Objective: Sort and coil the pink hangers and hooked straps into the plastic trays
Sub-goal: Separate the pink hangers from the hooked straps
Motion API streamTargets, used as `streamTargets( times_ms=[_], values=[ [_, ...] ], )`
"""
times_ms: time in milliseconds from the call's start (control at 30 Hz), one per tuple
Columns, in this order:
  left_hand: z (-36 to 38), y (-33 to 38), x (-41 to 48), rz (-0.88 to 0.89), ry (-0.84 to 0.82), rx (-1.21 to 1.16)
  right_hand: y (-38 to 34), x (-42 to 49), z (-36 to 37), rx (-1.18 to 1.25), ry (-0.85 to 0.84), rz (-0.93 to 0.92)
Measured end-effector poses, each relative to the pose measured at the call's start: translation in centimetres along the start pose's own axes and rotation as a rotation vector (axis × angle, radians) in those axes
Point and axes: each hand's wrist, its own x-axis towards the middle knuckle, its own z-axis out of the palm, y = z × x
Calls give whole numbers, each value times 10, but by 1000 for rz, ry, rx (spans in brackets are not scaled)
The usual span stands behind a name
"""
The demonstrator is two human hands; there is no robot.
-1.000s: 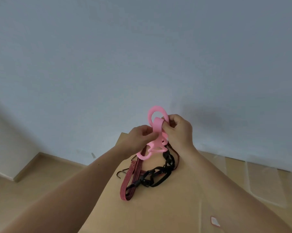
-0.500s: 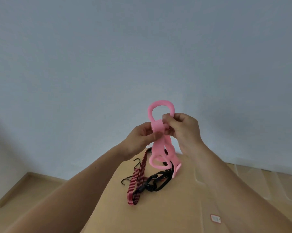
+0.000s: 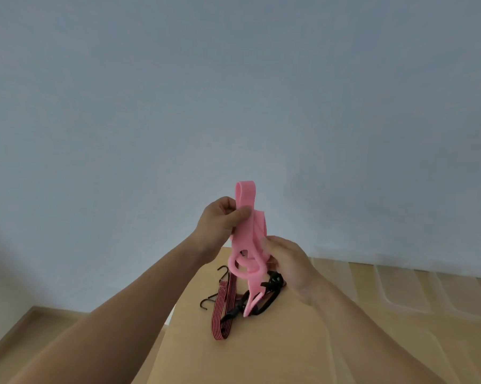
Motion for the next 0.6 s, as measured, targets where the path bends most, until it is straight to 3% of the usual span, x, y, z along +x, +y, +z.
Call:
streamTargets(
  times_ms=[200, 433, 600],
  values=[
    [-10, 0, 4, -20, 52, -65, 12, -5, -3, -47, -115, 141],
    [-19, -12, 7, -100, 168, 20, -1, -5, -4, -3, 40, -28],
    [-30, -16, 9, -28, 312, 113, -5, -5, -7, -14, 139, -58]
  ],
)
